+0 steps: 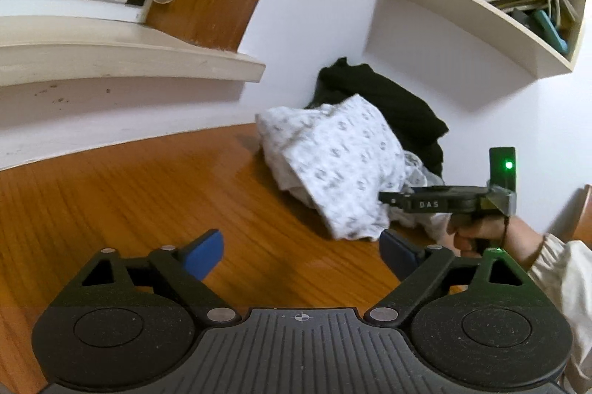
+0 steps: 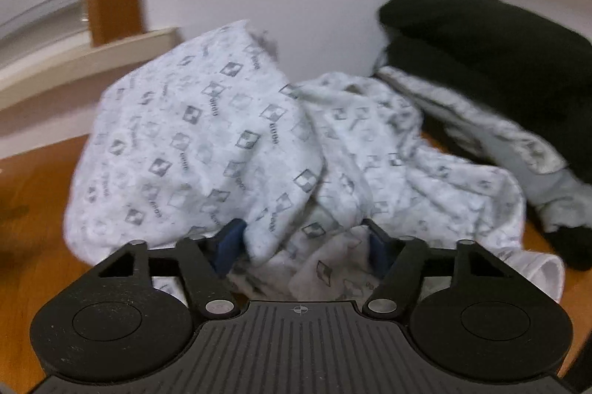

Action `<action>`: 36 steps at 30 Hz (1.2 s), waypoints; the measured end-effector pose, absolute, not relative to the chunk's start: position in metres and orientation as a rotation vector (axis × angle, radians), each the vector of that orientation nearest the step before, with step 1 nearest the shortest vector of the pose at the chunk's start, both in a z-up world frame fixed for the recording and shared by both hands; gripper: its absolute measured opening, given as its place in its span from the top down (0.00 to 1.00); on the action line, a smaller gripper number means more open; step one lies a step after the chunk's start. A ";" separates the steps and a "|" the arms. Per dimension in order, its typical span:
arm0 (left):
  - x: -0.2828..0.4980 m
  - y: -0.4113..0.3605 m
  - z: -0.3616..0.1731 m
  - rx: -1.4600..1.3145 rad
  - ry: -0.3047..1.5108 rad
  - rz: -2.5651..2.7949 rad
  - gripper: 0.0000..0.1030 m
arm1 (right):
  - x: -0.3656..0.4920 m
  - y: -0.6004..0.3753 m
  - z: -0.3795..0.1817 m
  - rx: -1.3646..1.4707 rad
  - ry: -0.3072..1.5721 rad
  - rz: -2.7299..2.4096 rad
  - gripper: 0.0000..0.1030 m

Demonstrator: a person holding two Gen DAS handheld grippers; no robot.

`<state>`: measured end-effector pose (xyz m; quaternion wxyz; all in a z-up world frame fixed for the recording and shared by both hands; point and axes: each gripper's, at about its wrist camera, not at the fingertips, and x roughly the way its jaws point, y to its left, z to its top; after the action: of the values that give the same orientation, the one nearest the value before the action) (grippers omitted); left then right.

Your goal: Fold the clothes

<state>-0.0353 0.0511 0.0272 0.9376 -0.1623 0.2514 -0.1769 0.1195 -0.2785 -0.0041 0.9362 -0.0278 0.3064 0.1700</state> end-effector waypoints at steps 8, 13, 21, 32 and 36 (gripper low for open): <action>-0.036 0.056 0.027 -0.346 0.514 -0.318 0.02 | 0.082 -0.213 -0.002 -0.142 0.660 0.589 0.37; -0.035 0.064 0.026 -0.362 0.513 -0.282 0.00 | 0.057 -0.171 0.004 -0.175 0.659 0.706 0.36; -0.030 0.077 0.020 -0.373 0.525 -0.172 0.00 | 0.025 -0.180 0.040 -0.222 0.344 0.522 0.18; -0.031 0.080 0.017 -0.373 0.523 -0.161 0.00 | 0.098 -0.146 0.043 -0.193 0.512 0.577 0.79; -0.031 0.078 0.017 -0.369 0.516 -0.175 0.00 | 0.102 -0.184 0.072 -0.140 0.380 0.475 0.84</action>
<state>-0.0314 0.0776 0.0175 0.9463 -0.1811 0.2536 -0.0861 0.1024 -0.1844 0.0725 0.9517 -0.0690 0.1868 0.2338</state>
